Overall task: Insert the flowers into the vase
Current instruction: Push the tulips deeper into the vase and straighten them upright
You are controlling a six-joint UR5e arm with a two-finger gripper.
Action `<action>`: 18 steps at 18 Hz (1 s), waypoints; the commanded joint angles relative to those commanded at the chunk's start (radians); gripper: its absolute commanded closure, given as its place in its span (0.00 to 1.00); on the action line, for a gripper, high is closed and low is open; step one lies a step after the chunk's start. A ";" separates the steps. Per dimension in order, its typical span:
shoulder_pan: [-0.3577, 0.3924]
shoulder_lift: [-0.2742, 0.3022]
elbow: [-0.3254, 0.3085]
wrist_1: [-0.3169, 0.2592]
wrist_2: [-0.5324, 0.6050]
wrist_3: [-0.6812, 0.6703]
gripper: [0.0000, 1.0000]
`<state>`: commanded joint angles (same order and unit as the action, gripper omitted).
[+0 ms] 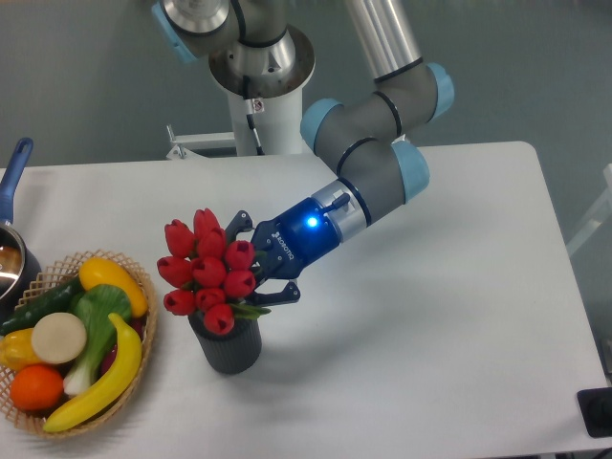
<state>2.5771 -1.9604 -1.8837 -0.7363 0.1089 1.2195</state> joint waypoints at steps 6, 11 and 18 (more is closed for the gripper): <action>-0.003 -0.006 0.002 0.000 0.003 -0.003 0.62; -0.003 -0.020 0.000 0.000 0.003 0.003 0.61; 0.002 -0.026 0.000 0.000 0.003 0.017 0.59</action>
<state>2.5786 -1.9865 -1.8837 -0.7363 0.1120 1.2364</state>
